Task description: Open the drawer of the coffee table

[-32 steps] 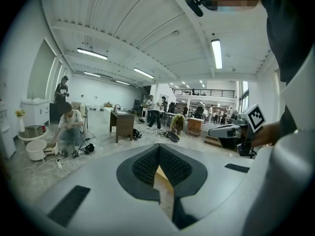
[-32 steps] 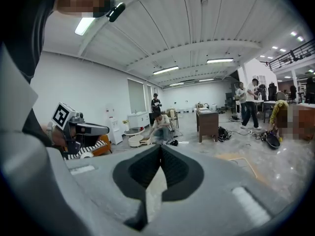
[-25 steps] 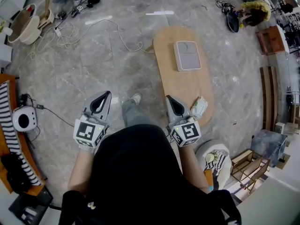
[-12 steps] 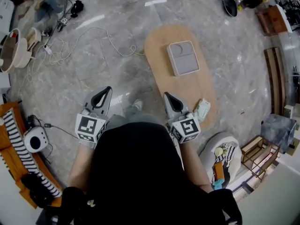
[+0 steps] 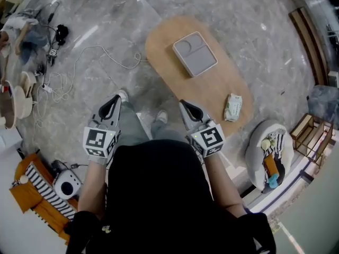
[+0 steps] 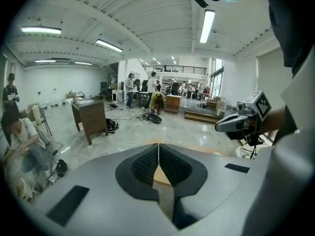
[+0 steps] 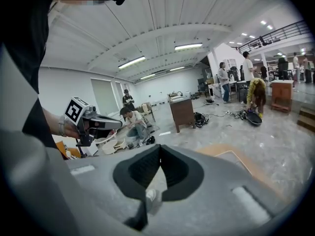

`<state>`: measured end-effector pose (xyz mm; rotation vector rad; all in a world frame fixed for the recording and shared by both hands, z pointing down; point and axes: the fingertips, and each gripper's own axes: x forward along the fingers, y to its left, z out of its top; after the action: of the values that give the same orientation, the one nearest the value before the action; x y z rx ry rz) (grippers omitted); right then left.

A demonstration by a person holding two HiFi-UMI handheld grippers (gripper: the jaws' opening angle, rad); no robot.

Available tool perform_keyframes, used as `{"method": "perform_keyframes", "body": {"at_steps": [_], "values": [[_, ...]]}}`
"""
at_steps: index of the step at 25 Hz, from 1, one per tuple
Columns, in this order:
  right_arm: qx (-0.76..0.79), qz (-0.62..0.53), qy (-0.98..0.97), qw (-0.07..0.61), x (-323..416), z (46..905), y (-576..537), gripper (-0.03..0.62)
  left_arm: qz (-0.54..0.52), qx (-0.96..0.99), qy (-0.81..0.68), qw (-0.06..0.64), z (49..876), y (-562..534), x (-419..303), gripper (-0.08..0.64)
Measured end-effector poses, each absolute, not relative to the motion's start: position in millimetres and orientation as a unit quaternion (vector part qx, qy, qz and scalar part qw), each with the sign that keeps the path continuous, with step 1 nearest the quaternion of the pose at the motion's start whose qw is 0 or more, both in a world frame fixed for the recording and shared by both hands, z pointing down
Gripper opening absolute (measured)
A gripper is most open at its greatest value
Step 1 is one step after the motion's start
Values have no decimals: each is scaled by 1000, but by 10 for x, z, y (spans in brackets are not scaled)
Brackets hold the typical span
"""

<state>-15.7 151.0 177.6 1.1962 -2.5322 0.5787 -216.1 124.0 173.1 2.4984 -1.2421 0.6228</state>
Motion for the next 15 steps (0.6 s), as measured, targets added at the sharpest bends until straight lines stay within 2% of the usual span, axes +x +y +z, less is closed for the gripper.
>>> {"method": "perform_keyframes", "body": {"at_steps": [15], "values": [[564,270,-766,149,-416,2258,743,-3,310,917,-190,164,2784,-293,-2079,15]]}}
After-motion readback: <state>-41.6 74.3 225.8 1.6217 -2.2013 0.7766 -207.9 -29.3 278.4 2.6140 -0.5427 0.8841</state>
